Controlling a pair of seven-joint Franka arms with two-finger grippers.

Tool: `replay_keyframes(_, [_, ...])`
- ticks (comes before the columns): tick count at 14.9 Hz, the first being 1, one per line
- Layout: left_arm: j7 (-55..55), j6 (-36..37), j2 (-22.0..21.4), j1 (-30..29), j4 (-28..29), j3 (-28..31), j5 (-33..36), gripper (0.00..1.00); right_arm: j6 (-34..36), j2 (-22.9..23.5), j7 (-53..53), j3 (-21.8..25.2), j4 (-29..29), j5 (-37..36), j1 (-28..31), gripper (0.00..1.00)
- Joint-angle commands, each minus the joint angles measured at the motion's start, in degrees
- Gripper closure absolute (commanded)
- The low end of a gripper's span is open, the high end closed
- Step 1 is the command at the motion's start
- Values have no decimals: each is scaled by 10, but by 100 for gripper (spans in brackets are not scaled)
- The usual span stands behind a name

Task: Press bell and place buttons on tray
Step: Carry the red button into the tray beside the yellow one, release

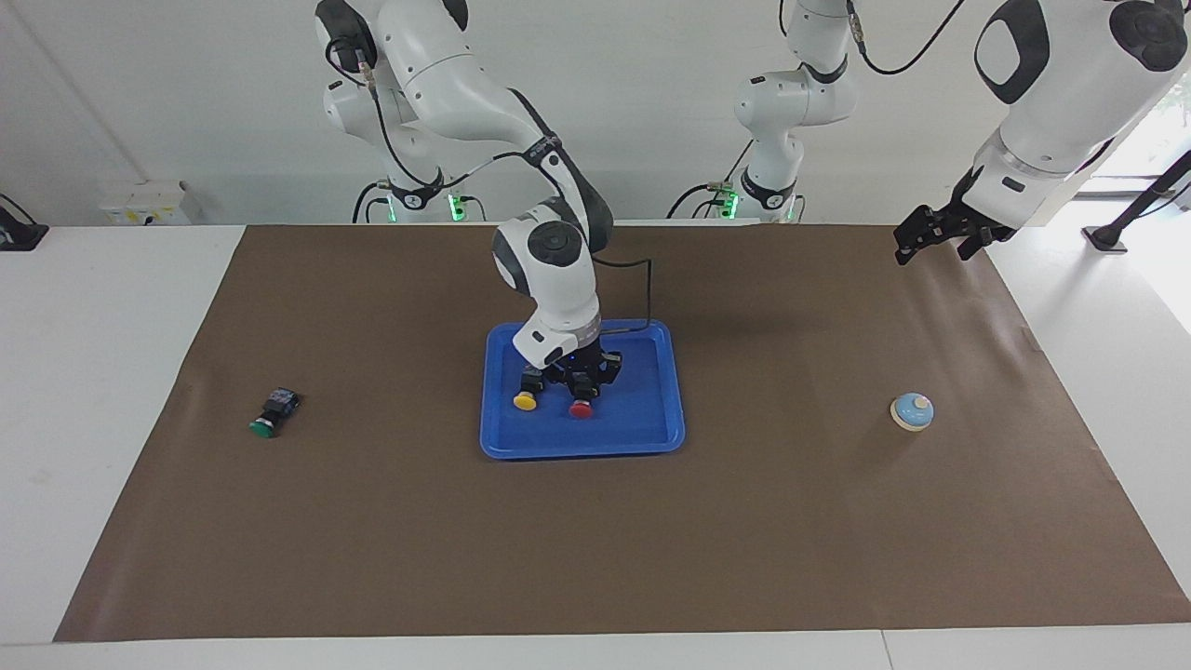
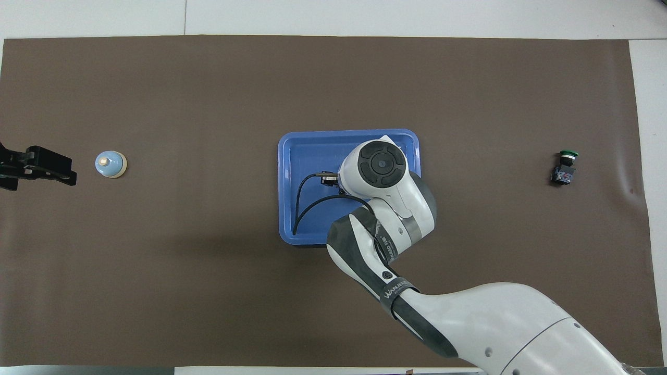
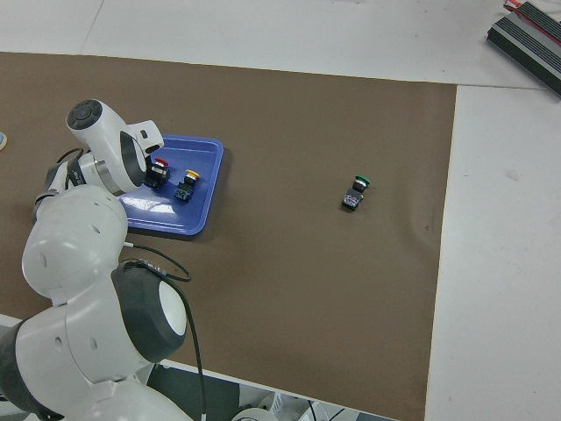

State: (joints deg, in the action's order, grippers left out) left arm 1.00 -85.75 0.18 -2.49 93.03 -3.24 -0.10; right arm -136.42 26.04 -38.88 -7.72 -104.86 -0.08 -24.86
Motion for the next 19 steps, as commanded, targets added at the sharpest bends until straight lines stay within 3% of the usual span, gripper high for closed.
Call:
replay_keyframes(1, [2,-7,-14,1,16,3,1,0,-13,-15,-29,-5,-19,-7,6,26])
replay_keyframes(3, [2,-7,-14,1,16,3,1,0,-10,-15,-31,-5,-16,-6,7,0])
replay_keyframes(7, [2,-7,-14,1,16,3,1,0,16,-21,-33,-3,0,-5,17,0])
replay_keyframes(11, [2,-7,-14,1,16,3,1,0,132,-37,-12,-4,67,-5,74,0])
replay_keyframes(15, [2,-7,-14,1,16,3,1,0,207,-77,109,-4,77,-5,142,0])
replay_keyframes(19, [2,-7,-14,1,16,3,1,0,239,-97,271,-3,71,-6,233,0])
